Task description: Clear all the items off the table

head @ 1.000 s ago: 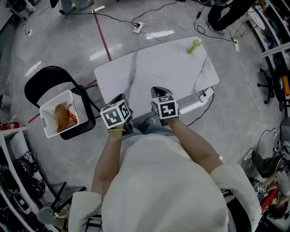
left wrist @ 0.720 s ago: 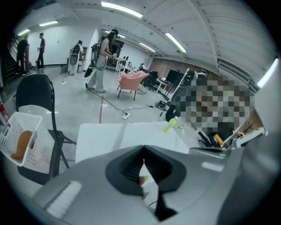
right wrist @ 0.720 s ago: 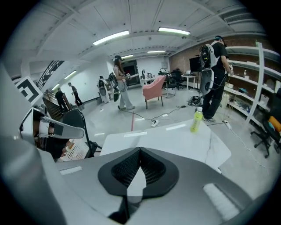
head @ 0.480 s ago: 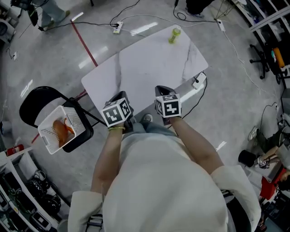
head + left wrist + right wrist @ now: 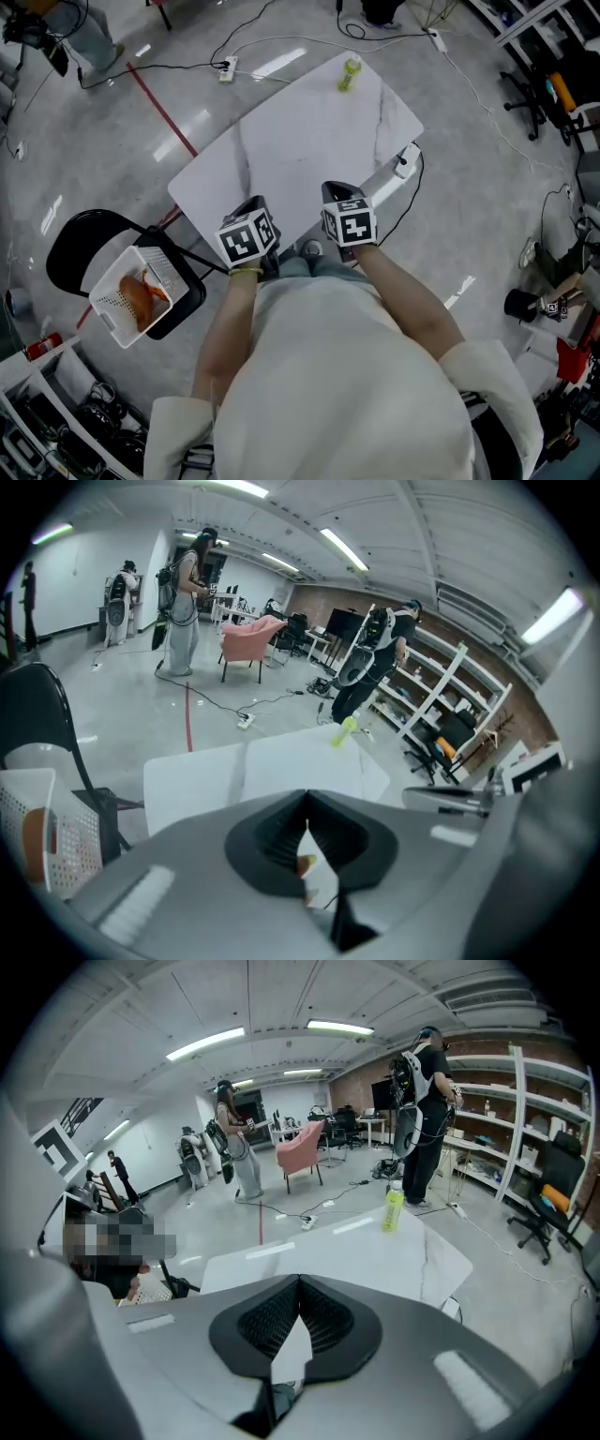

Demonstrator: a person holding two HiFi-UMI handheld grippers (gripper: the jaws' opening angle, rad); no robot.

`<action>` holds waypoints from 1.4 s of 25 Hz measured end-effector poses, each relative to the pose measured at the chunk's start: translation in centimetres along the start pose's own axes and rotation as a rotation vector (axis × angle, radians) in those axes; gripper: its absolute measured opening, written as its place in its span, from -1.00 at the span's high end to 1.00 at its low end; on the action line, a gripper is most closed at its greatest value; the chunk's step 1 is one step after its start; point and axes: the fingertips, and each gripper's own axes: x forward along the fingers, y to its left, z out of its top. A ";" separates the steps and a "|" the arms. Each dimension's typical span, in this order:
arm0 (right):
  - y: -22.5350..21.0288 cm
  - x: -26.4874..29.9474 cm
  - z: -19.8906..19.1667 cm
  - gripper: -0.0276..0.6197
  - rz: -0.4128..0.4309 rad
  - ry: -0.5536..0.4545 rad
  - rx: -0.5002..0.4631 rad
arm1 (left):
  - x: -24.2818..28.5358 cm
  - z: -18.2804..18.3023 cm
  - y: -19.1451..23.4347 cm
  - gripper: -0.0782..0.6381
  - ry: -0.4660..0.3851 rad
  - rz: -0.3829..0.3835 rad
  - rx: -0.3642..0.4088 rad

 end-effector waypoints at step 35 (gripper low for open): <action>-20.2 6.9 9.8 0.91 -0.144 -0.044 0.123 | 14.7 9.8 -10.0 0.76 0.062 -0.081 0.091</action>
